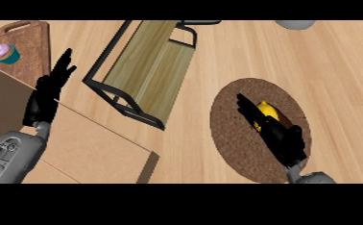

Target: Pick the sweet potato from the placemat and place it in the tiered shelf

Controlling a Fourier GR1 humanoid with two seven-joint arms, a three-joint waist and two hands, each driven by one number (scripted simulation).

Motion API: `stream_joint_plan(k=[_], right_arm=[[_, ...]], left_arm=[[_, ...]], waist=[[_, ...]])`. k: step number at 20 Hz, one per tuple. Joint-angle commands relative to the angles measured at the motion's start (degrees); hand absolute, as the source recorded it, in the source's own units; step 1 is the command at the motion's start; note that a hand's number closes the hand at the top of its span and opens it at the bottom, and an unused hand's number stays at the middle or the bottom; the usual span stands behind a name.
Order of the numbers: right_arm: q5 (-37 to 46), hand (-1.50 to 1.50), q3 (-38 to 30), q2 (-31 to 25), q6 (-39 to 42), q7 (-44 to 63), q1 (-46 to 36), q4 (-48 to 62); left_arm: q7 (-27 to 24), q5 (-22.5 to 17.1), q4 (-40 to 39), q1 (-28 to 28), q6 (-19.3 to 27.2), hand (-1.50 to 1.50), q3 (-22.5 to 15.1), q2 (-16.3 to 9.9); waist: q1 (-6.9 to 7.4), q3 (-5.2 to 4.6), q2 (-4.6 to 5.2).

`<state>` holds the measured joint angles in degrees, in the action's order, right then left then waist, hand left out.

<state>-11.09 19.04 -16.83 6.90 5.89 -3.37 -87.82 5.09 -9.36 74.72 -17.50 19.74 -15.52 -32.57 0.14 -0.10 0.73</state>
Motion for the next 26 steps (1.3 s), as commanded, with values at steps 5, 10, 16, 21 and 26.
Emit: stream_joint_plan(k=[5,10,16,21,26], right_arm=[[9.8,-1.5,-18.9,-19.7,-7.5,-1.3,-6.0,-2.0],[12.2,1.5,-25.7,-21.1,-14.2,-1.4,-5.7,8.0],[5.3,-1.5,-23.7,-21.2,-1.0,-13.8,-5.2,7.9],[6.7,-1.5,-18.6,-23.7,4.2,-8.5,-6.7,1.6],[13.2,-1.5,-11.4,-30.1,8.4,3.7,-5.1,-4.8]], left_arm=[[1.7,-6.1,3.1,6.7,-5.4,0.0,-1.0,2.6],[1.7,-8.7,6.3,10.0,-9.2,0.0,-4.0,6.1],[-1.0,-7.5,3.4,10.6,-11.9,0.0,-2.1,6.0],[-1.5,-6.9,4.7,11.8,-11.4,0.0,-2.5,7.4],[-0.2,-7.7,5.8,12.4,-13.2,0.0,-1.1,5.4]], waist=[[-2.04,-0.14,-1.41],[-0.67,0.19,-0.39],[-0.9,0.15,-0.2],[-0.53,-0.04,-0.55],[-1.03,-0.3,-0.9]])
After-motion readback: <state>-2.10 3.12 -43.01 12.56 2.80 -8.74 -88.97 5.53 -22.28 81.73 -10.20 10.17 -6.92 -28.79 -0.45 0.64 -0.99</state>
